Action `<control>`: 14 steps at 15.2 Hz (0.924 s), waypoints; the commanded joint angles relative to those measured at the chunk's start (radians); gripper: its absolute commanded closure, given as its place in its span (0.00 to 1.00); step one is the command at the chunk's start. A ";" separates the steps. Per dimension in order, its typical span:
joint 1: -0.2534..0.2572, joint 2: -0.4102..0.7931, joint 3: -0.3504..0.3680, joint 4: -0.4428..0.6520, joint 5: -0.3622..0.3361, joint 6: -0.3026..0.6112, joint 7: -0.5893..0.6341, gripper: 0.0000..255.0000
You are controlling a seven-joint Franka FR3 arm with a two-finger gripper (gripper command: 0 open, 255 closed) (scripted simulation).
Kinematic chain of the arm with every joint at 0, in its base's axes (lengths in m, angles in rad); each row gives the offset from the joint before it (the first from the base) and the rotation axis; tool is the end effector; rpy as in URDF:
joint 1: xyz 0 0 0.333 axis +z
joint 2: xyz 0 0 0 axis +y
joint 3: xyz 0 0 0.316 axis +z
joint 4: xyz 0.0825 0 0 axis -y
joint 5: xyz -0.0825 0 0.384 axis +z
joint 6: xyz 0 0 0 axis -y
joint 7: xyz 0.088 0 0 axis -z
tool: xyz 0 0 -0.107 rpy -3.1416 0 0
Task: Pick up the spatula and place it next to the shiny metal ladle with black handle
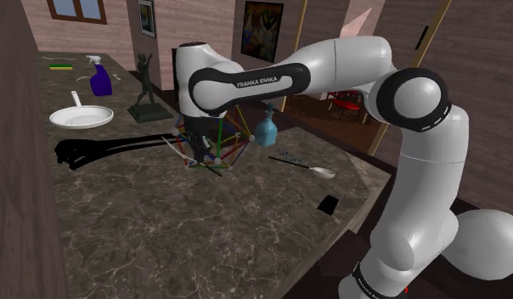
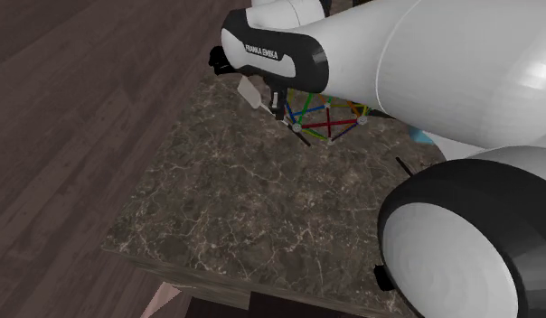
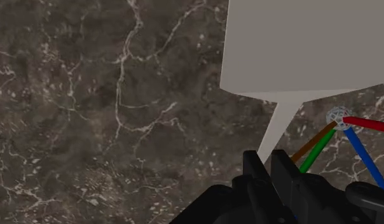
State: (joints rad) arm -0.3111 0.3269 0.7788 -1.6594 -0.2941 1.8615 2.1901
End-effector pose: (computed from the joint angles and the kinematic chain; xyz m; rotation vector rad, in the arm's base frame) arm 0.5921 0.2210 0.4608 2.0980 -2.2879 0.0700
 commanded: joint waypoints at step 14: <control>-0.195 -0.268 -0.088 -0.277 0.598 0.316 -0.311 0.00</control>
State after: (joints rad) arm -0.4819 0.1324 0.6817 -1.8577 0.2069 2.0692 1.9031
